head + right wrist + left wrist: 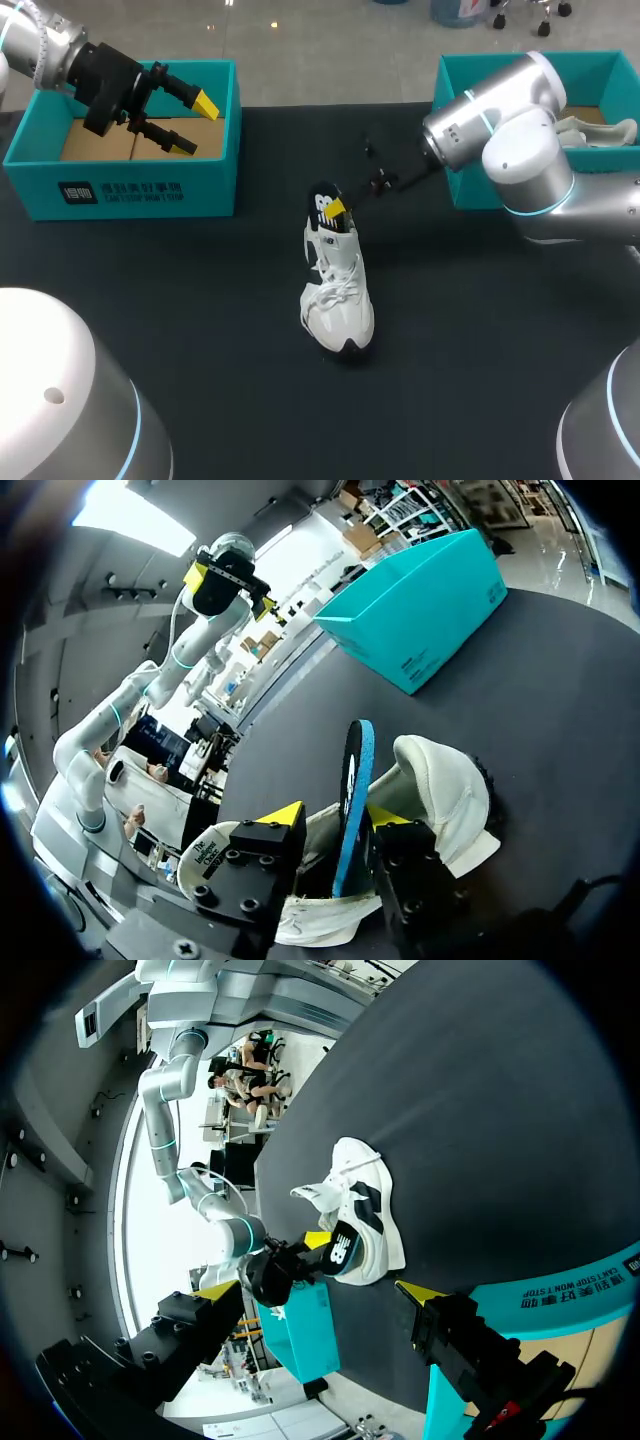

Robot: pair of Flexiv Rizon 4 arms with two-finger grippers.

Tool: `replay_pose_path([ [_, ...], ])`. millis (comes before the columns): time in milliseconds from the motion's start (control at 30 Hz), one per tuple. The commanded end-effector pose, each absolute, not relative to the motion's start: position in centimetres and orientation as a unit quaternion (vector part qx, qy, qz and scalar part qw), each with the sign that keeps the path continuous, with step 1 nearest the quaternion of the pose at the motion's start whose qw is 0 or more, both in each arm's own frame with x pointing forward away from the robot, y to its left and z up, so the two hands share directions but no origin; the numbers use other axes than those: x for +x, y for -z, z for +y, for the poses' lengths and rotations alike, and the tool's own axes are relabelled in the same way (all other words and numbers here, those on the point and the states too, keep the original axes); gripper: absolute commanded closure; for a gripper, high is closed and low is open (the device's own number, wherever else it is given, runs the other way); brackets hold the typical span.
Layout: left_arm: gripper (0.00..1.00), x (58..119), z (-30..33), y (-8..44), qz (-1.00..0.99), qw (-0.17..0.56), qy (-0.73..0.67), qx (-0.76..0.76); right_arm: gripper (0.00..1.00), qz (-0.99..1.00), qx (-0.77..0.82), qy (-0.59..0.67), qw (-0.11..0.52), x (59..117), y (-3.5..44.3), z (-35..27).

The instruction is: Take the shoe out of the shoebox, open the shoe tongue, remove and reinsert the insole, then place the shoe into the shoebox

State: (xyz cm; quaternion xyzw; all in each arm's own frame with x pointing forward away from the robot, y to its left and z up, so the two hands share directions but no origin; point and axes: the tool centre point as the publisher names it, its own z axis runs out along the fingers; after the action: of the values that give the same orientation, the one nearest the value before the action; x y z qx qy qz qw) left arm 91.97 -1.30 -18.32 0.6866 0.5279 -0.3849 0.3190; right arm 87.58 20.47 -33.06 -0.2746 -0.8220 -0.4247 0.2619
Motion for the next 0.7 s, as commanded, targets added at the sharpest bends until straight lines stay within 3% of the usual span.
replay_pose_path([
  [33,0.00,92.0,-1.3,18.3,0.528,0.318,0.384,0.687,1.00,-0.823,-0.274,0.418,0.269,88.2,33.7,20.8],
  [700,0.00,92.0,-1.3,18.3,0.528,0.318,0.384,0.687,1.00,-0.813,-0.296,0.408,0.292,85.4,35.7,20.0],
])
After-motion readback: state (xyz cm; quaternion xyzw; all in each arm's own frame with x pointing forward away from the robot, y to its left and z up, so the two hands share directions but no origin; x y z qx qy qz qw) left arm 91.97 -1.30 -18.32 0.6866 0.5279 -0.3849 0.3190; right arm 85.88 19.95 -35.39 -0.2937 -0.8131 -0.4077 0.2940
